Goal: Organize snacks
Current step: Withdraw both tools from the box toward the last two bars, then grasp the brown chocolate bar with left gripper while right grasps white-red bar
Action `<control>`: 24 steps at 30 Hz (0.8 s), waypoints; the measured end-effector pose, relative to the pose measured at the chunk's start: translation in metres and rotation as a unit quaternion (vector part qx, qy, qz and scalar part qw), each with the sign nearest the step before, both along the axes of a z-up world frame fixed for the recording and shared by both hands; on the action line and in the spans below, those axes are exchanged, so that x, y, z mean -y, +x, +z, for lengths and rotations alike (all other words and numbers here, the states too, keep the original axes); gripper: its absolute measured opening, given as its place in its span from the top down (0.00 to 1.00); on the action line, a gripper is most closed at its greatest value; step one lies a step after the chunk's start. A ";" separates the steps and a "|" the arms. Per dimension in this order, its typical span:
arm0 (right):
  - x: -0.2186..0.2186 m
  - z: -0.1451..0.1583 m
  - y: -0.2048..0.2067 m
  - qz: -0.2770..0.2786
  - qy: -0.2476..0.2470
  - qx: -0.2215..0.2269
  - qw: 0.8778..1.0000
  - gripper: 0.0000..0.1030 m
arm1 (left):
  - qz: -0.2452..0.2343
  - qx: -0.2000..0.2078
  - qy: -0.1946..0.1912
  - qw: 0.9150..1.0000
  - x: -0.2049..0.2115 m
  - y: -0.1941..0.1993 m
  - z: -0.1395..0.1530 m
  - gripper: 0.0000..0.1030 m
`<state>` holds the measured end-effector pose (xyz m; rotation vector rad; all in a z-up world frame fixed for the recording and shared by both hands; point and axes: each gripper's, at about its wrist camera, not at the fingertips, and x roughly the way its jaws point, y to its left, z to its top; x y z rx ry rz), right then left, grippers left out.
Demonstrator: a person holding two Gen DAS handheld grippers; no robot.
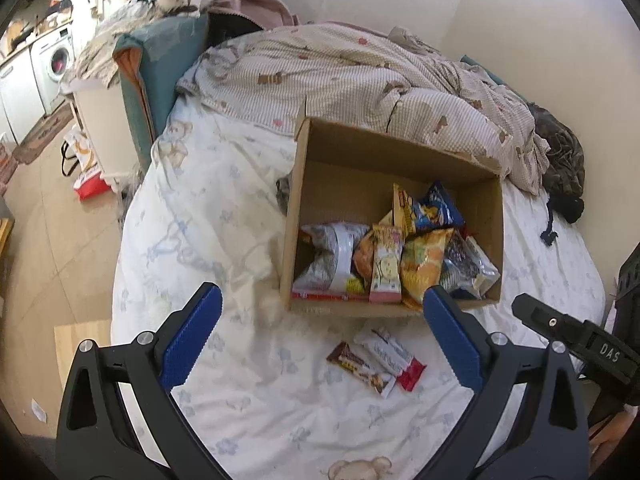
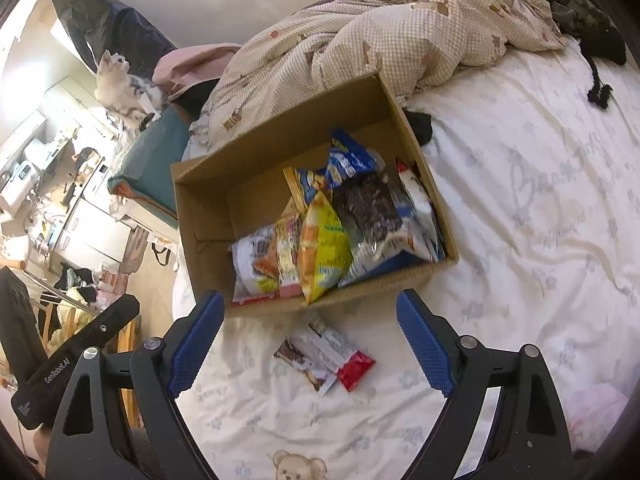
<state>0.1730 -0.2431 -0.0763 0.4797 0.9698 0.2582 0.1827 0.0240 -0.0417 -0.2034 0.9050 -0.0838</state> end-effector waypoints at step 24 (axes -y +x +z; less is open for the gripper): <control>-0.095 -0.113 0.047 0.112 -0.188 -0.123 0.968 0.20 | 0.056 -0.096 -0.040 0.993 -0.019 -0.001 -0.042 0.03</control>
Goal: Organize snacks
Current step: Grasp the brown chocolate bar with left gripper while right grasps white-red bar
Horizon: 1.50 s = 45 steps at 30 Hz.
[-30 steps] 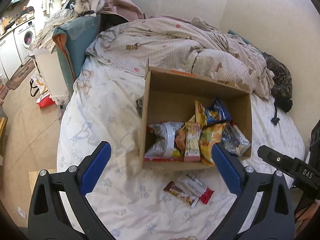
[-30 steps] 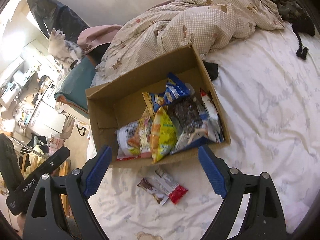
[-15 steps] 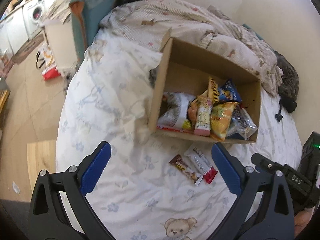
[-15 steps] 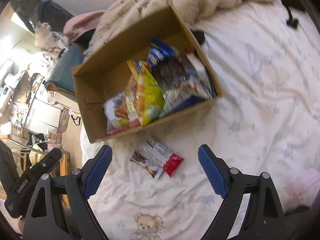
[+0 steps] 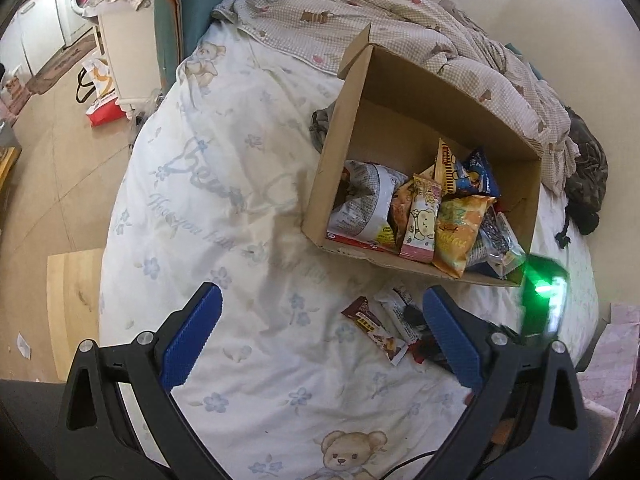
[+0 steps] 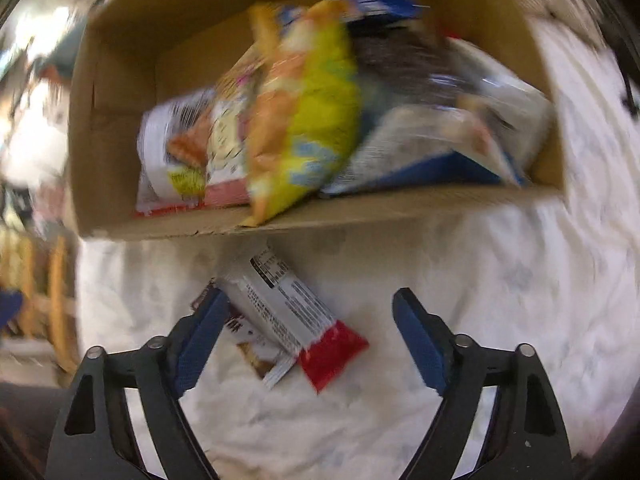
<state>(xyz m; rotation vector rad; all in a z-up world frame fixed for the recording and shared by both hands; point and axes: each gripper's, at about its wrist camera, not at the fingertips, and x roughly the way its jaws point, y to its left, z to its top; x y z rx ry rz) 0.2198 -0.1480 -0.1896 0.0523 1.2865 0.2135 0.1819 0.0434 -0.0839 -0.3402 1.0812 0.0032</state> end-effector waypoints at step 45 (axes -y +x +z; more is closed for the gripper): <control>0.085 0.047 -0.073 -0.097 0.153 -0.023 0.983 0.67 | -0.161 -0.143 0.134 0.967 0.105 -0.017 -0.128 0.42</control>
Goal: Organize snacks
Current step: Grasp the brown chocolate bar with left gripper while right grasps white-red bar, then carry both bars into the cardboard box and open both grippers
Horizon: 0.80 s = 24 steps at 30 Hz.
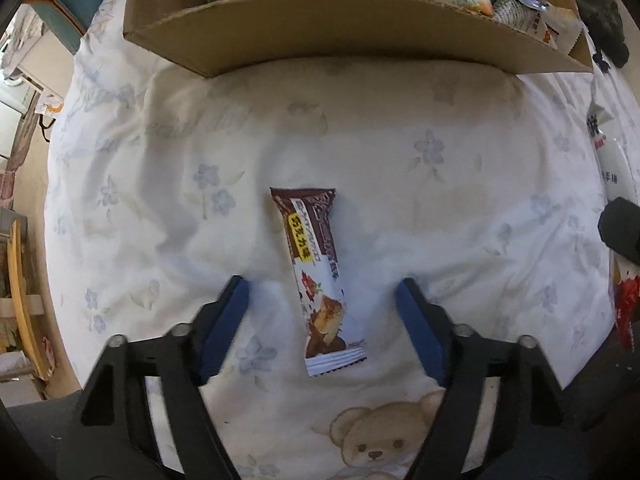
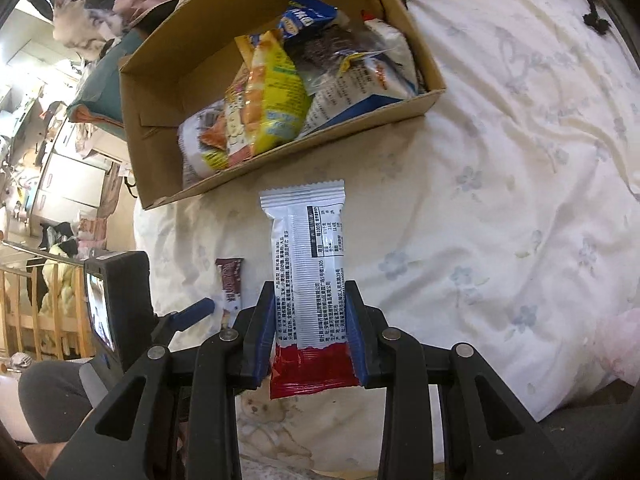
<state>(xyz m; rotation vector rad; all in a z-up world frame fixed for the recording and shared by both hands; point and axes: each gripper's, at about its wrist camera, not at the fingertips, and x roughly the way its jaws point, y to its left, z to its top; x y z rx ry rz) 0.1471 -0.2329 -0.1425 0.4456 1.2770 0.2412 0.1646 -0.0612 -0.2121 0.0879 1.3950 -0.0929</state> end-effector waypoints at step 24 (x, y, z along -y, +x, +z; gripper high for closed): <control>-0.012 0.001 -0.004 0.014 -0.026 0.012 0.999 0.67 | 0.032 0.072 -0.004 0.997 -0.045 -0.012 0.056 0.86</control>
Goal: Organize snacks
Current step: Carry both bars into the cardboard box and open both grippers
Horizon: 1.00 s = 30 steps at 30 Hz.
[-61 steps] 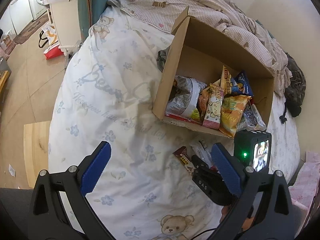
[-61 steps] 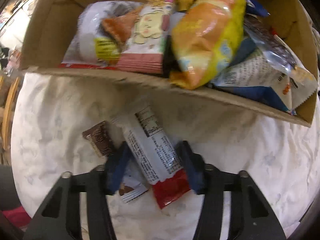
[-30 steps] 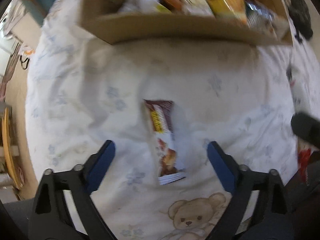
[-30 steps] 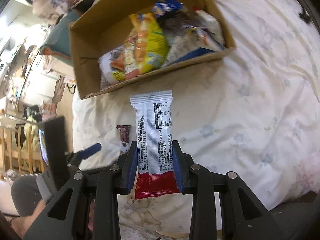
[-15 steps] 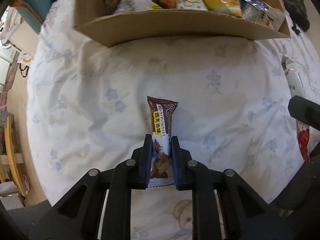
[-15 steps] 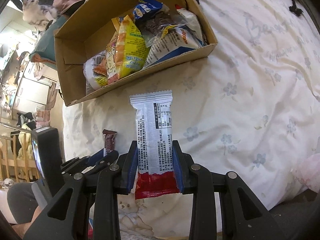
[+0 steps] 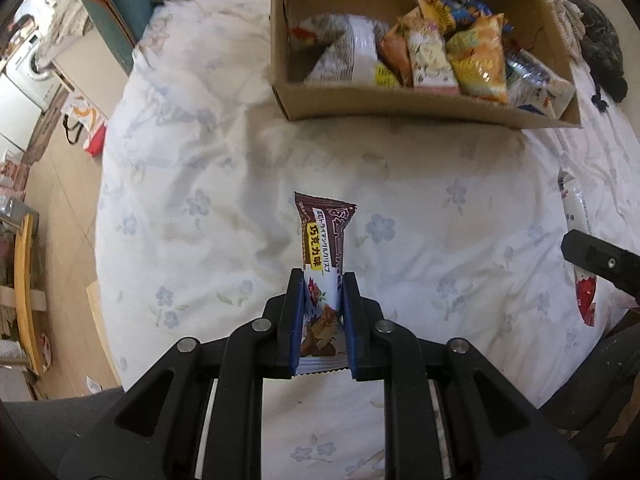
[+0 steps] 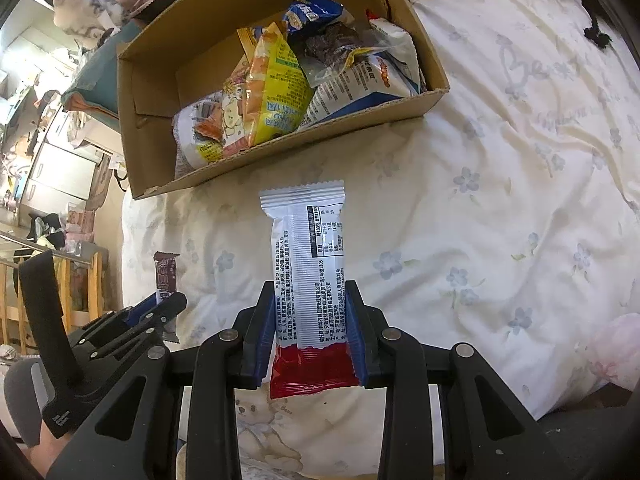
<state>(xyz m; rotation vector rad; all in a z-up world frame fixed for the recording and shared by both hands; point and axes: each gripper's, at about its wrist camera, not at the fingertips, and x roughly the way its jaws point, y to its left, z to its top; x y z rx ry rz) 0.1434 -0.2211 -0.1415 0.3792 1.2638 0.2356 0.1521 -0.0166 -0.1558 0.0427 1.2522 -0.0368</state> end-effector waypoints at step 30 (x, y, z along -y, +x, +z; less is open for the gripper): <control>0.091 0.097 0.003 -0.126 0.101 0.154 0.975 0.67 | 0.046 0.220 -0.130 0.966 -0.047 -0.005 0.150 0.86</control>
